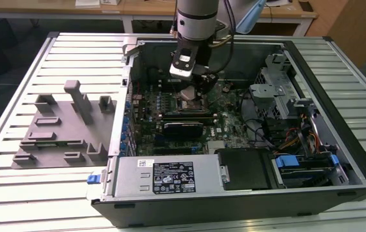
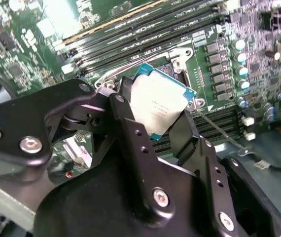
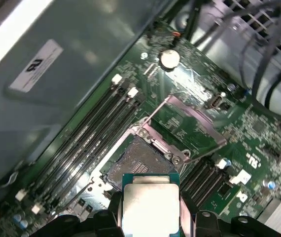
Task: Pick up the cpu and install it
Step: 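Place the cpu into insertion slot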
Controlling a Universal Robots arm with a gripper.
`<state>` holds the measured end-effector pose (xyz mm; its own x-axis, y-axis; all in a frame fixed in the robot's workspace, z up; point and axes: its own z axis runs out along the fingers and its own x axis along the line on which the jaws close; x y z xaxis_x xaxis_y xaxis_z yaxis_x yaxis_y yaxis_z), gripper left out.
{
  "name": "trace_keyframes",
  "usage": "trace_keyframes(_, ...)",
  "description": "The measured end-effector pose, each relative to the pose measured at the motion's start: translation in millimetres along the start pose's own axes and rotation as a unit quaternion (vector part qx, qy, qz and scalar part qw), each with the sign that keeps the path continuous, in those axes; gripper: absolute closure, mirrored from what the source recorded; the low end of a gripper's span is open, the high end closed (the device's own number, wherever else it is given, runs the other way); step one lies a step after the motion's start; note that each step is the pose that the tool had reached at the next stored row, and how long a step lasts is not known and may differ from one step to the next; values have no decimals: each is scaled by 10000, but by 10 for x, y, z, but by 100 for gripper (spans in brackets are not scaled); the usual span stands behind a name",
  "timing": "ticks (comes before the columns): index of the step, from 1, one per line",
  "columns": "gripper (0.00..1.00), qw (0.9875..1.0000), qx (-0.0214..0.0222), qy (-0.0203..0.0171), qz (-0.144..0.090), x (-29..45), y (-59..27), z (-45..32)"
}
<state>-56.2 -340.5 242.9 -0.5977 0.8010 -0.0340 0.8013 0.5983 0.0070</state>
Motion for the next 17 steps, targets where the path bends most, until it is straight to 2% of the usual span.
trace_keyframes(4, 46, 9993, 13, -3, 364, 0, 0, 2)
trace_keyframes(8, 46, 9974, 24, -5, 723, 0, 0, 6)
trace_keyframes(12, 46, 9941, 37, -7, 1084, 0, 0, 11)
trace_keyframes(17, 46, 9881, 52, -10, 1535, 1, 0, 19)
